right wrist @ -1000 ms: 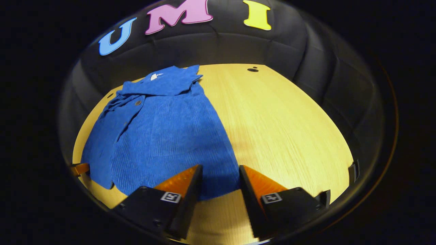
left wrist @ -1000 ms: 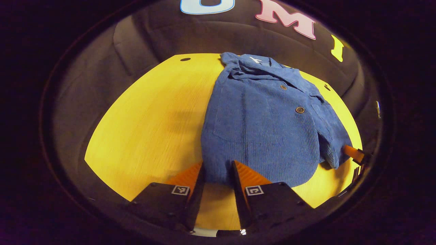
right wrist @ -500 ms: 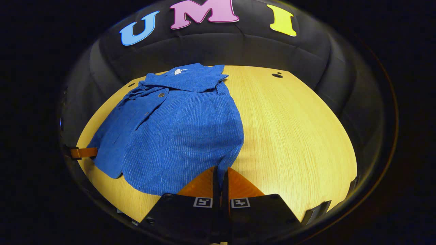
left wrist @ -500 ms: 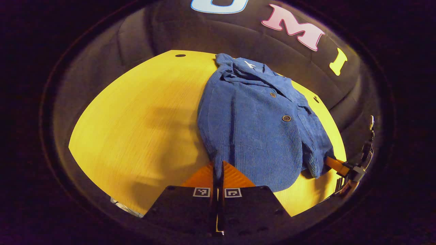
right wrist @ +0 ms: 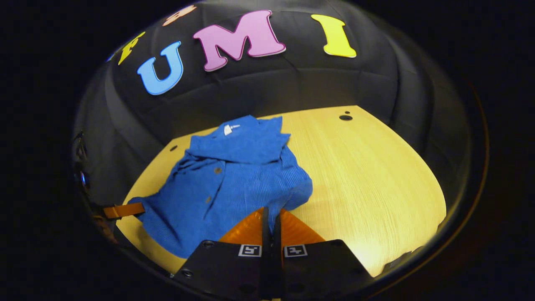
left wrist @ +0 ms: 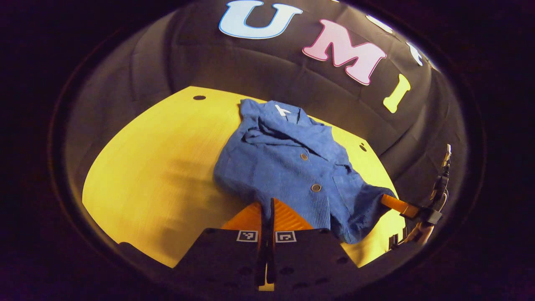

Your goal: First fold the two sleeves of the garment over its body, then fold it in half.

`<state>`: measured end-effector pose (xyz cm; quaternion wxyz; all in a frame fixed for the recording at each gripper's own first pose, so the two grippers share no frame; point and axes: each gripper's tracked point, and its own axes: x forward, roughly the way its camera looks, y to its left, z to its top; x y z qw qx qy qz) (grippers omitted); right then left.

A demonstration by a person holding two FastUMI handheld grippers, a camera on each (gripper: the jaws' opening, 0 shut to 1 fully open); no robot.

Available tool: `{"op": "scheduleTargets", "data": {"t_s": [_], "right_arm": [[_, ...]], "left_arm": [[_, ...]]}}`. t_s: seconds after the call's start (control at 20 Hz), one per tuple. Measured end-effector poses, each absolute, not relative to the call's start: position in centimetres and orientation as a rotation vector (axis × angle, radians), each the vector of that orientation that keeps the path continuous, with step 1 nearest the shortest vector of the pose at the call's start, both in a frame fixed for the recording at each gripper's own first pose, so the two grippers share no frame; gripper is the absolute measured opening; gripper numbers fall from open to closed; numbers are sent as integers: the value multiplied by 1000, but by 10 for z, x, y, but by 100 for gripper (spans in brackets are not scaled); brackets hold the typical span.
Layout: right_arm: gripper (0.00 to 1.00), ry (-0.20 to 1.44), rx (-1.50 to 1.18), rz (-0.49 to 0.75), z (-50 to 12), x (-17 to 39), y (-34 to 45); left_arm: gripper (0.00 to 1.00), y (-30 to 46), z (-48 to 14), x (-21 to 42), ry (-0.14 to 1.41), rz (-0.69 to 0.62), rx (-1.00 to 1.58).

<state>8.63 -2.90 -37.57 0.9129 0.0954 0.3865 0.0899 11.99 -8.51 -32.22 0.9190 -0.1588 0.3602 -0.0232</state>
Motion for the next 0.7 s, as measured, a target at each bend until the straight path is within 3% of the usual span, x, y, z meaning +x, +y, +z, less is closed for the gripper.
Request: {"op": "scheduleTargets", "data": {"t_s": [0.55, 0.7], "right_arm": [[5, 522, 207, 245, -321, 279, 16], [5, 437, 208, 209, -312, 342, 14]], "left_arm": [[0, -44, -250, 299, 442, 5, -219], [0, -24, -220, 373, 288, 54, -226]]}}
